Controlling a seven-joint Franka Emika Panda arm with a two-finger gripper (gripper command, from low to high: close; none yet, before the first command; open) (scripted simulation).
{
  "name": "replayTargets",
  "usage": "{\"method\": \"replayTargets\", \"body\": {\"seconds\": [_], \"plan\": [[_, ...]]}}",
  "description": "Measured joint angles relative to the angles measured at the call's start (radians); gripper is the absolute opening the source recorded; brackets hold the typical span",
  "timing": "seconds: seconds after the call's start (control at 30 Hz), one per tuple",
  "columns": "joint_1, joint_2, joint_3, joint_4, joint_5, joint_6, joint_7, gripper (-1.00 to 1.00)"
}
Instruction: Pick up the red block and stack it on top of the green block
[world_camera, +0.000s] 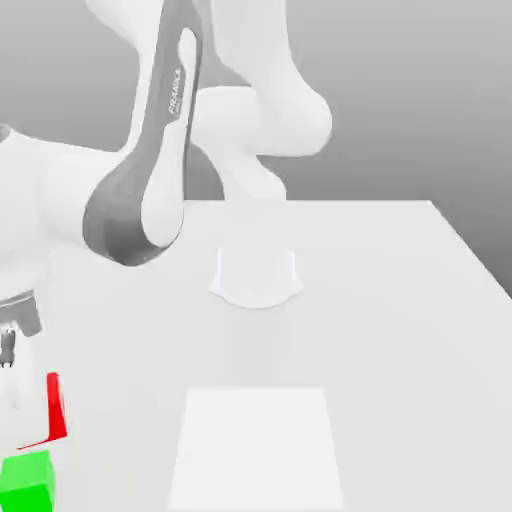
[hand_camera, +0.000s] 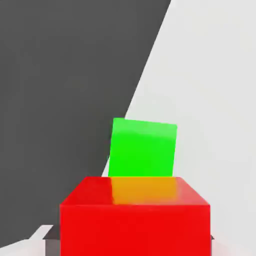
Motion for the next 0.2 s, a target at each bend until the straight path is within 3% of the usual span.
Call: {"method": "replayTargets", "body": {"seconds": [0.03,0.07,0.2], "plan": [[-0.008,0.035,0.007,0.006,0.013,0.028,-0.006,-1.00],[-0.016,0.070,0.016,0.010,0.027,0.059,-0.013,1.00],[-0.016,0.070,0.016,0.010,0.027,0.059,-0.013,1.00]]}}
